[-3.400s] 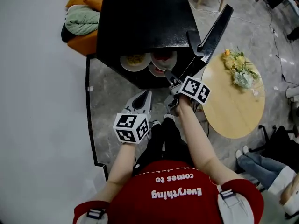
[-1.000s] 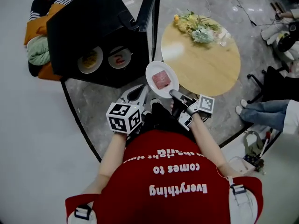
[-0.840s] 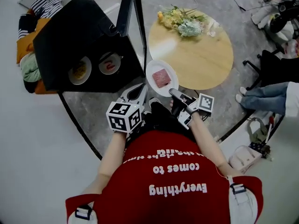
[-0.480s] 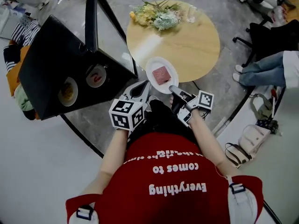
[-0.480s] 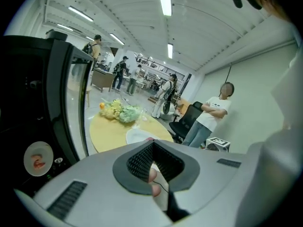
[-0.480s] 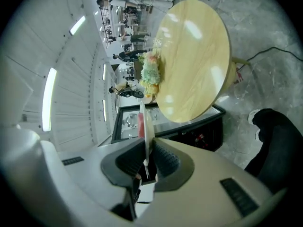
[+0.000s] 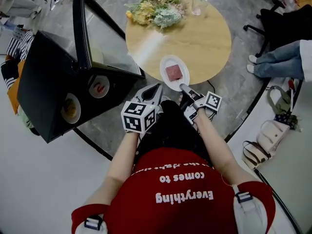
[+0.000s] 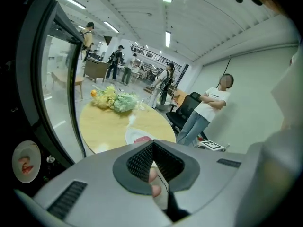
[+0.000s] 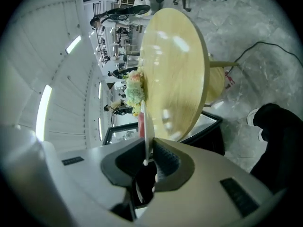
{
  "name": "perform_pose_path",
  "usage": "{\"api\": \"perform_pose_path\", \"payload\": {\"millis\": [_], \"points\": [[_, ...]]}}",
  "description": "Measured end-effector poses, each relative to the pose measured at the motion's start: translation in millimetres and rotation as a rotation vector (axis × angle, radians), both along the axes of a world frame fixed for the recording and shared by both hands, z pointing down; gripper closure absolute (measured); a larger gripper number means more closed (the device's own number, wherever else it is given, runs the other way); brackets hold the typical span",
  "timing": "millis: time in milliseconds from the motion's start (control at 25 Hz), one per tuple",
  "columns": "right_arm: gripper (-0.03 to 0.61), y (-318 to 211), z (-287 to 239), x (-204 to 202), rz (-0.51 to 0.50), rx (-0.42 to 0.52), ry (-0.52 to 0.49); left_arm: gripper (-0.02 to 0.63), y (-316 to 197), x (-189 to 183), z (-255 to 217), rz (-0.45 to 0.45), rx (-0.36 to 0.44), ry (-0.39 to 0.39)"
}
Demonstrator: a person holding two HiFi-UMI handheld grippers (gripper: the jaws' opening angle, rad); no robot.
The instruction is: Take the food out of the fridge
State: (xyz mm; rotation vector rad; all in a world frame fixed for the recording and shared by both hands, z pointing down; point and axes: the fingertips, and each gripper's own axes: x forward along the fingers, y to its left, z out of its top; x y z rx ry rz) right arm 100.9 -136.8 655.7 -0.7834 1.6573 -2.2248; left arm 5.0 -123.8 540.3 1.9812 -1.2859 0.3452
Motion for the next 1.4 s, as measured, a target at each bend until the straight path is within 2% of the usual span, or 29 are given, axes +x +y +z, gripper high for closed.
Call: {"api": "perform_pose_path", "payload": {"millis": [200, 480, 800, 1040, 1160, 1240, 1400], "points": [[0.528, -4, 36, 0, 0.049, -0.058, 0.043, 0.615, -6, 4, 21, 0.028, -0.037, -0.007], [0.528, -3, 50, -4, 0.09, -0.095, 0.087, 0.616, -6, 11, 38, 0.061, -0.077, 0.0], [0.537, 1, 69, -1, 0.076, -0.298, 0.273, 0.616, -10, 14, 44, 0.087, -0.092, 0.006], [0.534, -2, 72, 1, 0.109, -0.351, 0.368, 0.615, -11, 15, 46, 0.091, -0.098, 0.005], [0.493, -4, 69, -1, 0.081, -0.342, 0.447, 0.615, -12, 15, 46, 0.093, -0.099, 0.005], [0.428, -1, 70, -4, 0.048, -0.372, 0.494, 0.615, -12, 15, 44, 0.095, -0.097, 0.004], [0.428, 15, 73, 3, 0.016, -0.423, 0.624, 0.615, -8, 12, 40, 0.099, -0.092, -0.002]]}}
